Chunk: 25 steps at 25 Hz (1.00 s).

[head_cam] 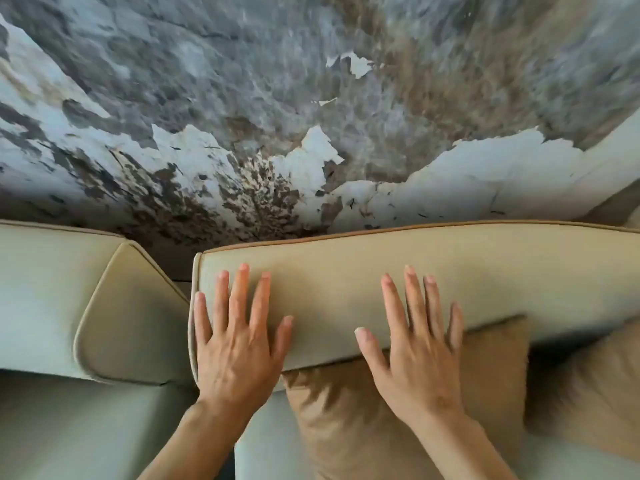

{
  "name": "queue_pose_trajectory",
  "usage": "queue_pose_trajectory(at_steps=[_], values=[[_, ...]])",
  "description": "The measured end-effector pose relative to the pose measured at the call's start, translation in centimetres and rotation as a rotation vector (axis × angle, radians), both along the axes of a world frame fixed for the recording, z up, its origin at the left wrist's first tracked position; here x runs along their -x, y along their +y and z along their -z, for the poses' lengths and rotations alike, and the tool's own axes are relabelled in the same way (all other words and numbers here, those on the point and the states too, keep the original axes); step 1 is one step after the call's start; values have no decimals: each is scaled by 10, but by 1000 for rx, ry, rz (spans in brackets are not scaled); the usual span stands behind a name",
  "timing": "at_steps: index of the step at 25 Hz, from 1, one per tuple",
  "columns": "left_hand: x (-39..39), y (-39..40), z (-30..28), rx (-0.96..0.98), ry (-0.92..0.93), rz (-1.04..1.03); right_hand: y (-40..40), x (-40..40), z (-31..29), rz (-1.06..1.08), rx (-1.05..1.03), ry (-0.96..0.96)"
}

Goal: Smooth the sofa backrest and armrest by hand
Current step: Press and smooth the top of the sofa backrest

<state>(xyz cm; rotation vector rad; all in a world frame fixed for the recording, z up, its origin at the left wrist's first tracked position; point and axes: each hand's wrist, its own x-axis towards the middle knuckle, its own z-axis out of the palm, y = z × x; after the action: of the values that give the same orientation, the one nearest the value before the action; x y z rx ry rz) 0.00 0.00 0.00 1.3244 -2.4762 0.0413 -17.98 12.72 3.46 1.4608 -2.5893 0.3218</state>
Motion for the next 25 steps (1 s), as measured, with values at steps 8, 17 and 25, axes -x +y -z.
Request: queue_pose_trajectory(at_steps=[8,17,25], values=[[14,-16,45,213,47,-34,-37,22,78,-29,153,71],[50,-67,39,222,65,-16,-83,49,79,51,194,113],[83,-114,42,243,86,34,-123,74,82,107,210,144]])
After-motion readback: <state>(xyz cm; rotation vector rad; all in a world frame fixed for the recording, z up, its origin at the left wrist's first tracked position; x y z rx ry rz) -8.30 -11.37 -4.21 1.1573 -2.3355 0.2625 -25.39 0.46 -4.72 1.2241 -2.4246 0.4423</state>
